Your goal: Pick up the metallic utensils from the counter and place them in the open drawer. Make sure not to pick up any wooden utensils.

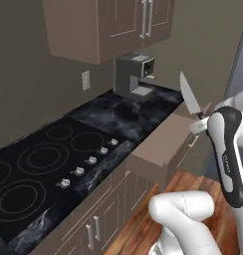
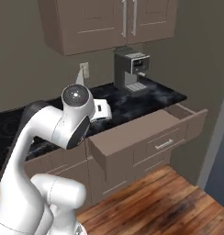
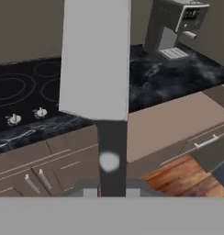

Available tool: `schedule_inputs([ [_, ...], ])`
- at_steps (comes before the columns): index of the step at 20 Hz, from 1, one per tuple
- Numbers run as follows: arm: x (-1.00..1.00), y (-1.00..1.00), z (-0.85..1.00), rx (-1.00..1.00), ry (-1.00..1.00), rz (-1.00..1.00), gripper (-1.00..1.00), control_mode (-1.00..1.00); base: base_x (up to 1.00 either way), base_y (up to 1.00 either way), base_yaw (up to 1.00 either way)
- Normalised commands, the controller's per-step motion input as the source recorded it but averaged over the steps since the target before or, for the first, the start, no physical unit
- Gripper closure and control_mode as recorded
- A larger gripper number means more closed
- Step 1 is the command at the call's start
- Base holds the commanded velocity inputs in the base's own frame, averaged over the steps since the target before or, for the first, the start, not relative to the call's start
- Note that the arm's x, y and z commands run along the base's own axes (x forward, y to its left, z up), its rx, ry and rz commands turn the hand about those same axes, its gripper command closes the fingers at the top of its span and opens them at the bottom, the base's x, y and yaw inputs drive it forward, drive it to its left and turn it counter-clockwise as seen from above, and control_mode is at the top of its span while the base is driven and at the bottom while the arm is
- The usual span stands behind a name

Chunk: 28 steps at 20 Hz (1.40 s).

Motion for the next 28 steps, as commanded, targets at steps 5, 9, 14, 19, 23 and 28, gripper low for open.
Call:
schedule_inputs([
  [5,0.00,0.00,0.00,0.00,0.00,0.00,1.00,1.00,0.32,-0.16,-0.28],
  [9,0.00,0.00,0.00,0.00,0.00,0.00,1.00,1.00,0.61,0.00,-0.19],
  [14,0.00,0.00,0.00,0.00,0.00,0.00,1.00,1.00,0.63,0.00,-0.24],
  [19,0.00,0.00,0.00,0.00,0.00,0.00,1.00,1.00,0.04,0.00,-0.15],
  [23,0.00,0.00,0.00,0.00,0.00,0.00,1.00,1.00,-0.01,0.14,-0.16],
  [28,0.00,0.00,0.00,0.00,0.00,0.00,1.00,1.00,0.01,0.21,-0.21],
])
